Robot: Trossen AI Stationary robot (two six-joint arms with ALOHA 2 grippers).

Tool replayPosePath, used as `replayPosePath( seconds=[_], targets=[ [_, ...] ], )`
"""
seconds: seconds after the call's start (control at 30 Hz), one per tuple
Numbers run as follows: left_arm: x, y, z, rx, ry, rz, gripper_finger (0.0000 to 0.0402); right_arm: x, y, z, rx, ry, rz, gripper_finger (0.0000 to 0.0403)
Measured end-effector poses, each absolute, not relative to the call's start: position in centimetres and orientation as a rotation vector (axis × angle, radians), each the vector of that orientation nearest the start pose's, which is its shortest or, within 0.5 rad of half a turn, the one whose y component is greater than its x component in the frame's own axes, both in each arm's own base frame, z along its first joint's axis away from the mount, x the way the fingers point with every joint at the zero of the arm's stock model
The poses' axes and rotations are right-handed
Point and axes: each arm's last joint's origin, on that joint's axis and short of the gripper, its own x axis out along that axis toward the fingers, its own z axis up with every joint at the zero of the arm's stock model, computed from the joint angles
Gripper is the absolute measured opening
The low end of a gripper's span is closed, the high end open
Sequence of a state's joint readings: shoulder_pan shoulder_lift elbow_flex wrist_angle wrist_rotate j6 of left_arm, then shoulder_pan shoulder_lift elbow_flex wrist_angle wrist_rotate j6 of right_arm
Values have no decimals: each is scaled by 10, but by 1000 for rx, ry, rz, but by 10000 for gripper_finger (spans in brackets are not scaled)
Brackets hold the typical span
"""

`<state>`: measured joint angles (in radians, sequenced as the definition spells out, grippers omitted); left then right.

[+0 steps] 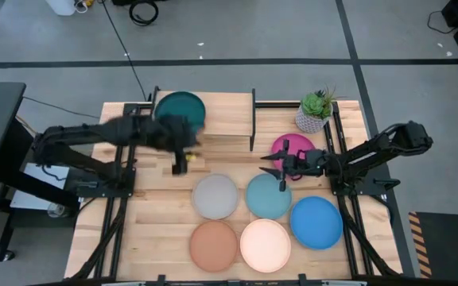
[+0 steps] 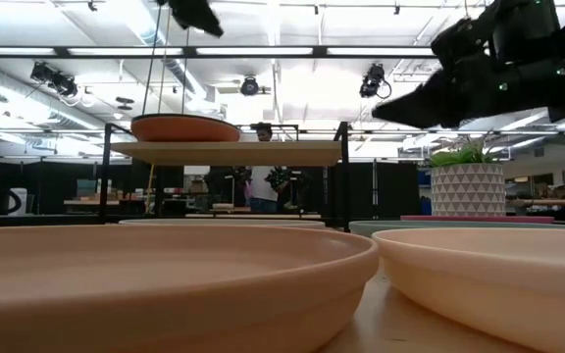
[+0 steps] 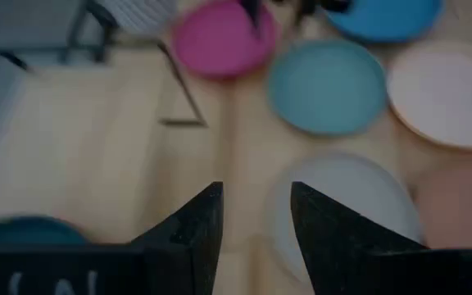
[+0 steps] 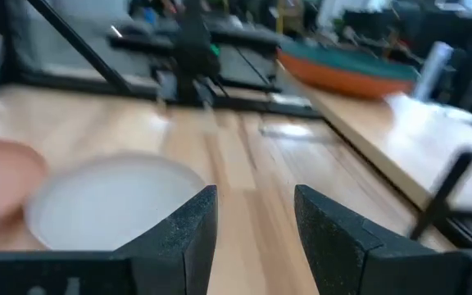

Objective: Place and stack plates onto a shelf
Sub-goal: Stack the pink plate on the top of the dark blue

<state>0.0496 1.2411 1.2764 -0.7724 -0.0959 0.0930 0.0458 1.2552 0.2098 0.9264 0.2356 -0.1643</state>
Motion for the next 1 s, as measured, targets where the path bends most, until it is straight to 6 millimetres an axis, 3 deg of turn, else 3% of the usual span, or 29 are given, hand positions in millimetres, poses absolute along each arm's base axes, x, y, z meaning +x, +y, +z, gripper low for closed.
replayPosePath(
  seconds=[0.23, 0.4, 0.53, 0.7, 0.9, 1.0],
  targets=[
    [257, -38, 296, 200, 692, 7, 153, 236, 13, 176, -176, 541, -265, 170],
    [253, -54, 260, 174, 672, -4, 153, 239, 12, 195, -103, 787, -322, 170],
    [245, -58, 239, 103, 714, 80, 153, 232, 5, 196, -28, 915, -374, 170],
    [239, -65, 226, 29, 736, 102, 153, 216, 3, 186, 22, 1069, -436, 170],
    [237, -72, 227, -7, 721, 112, 153, 194, 16, 177, -24, 1281, -423, 170],
    [236, -73, 227, 0, 718, 113, 153, 190, 22, 172, -62, 1293, -406, 170]
  ],
)
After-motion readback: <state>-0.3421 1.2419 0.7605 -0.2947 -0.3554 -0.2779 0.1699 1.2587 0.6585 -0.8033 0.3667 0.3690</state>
